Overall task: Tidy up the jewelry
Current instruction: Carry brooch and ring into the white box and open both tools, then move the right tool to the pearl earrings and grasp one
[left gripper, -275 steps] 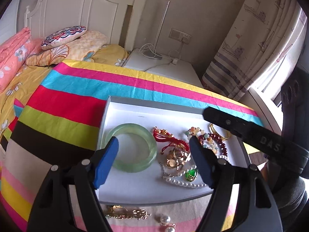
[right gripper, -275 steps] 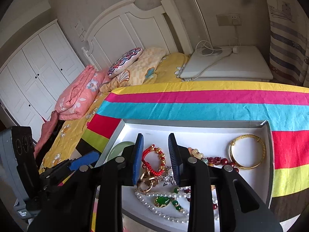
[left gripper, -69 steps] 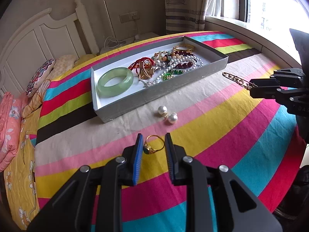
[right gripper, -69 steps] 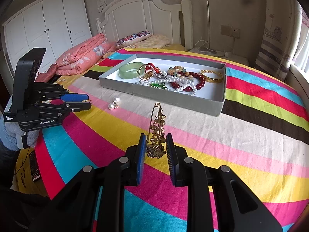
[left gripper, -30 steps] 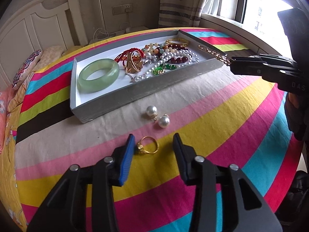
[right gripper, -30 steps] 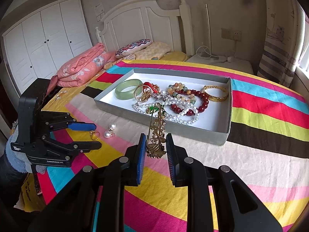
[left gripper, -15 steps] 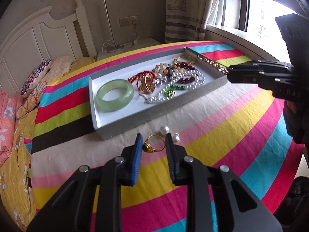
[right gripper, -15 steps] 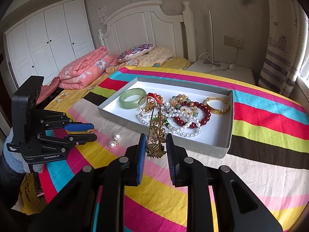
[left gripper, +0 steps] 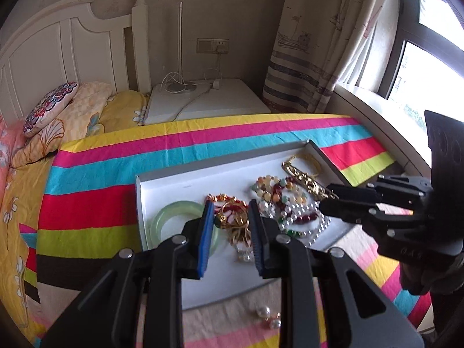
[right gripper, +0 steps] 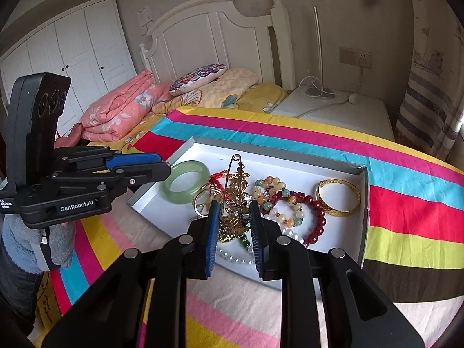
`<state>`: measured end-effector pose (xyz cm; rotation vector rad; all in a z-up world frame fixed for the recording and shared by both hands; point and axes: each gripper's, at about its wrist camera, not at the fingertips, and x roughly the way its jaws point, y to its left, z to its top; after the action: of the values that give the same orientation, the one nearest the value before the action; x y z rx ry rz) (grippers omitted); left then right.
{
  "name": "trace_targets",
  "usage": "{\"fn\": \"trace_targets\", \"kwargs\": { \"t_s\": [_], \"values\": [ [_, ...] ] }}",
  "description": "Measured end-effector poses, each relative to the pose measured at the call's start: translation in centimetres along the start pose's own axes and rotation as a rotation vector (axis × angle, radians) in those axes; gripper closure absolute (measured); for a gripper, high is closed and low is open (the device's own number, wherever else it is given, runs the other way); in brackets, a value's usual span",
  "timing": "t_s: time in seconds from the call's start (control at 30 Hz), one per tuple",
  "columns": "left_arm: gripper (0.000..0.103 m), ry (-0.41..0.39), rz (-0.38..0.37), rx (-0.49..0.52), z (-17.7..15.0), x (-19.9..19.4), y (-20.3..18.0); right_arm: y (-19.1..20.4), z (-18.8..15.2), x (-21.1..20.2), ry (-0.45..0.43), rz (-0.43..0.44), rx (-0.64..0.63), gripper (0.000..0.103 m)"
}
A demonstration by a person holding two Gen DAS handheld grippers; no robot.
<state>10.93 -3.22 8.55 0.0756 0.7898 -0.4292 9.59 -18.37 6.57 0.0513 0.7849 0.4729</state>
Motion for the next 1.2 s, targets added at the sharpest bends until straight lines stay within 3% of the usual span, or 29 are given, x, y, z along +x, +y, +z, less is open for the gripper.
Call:
{"fn": "trace_targets", "kwargs": {
  "t_s": [0.27,0.43,0.5,0.67,0.73,0.87,0.93,1.0,1.2],
  "values": [
    [0.079,0.037,0.056,-0.163,2.6,5.2,3.9,1.0,2.5,5.3,0.123,-0.057,-0.076,0.081],
    [0.078,0.064,0.082,-0.206,2.6,7.1,5.6,1.8,3.2,7.5,0.16,-0.084,-0.12,0.081],
    [0.065,0.069,0.081,-0.222,2.5,7.5,6.0,2.1,3.7,8.2,0.168,-0.093,-0.135,0.081],
    [0.059,0.046,0.1,-0.218,2.1,7.1,5.9,2.3,4.3,9.8,0.196,-0.127,-0.163,0.081],
    [0.052,0.029,0.111,-0.22,1.9,6.6,5.8,2.4,4.3,10.3,0.203,-0.145,-0.174,0.081],
    [0.03,-0.018,0.136,-0.232,1.3,5.0,5.7,2.1,4.2,10.3,0.192,-0.159,-0.169,0.081],
    [0.021,-0.056,0.164,-0.242,0.7,3.8,5.7,1.9,3.9,9.5,0.165,-0.165,-0.155,0.077],
    [0.01,-0.1,0.188,-0.255,0.0,2.3,5.6,1.6,3.5,8.4,0.135,-0.145,-0.137,0.066],
    [0.002,-0.203,0.311,-0.292,-3.8,-2.8,4.7,1.1,0.9,3.1,0.039,-0.083,-0.094,0.064]
  ]
}}
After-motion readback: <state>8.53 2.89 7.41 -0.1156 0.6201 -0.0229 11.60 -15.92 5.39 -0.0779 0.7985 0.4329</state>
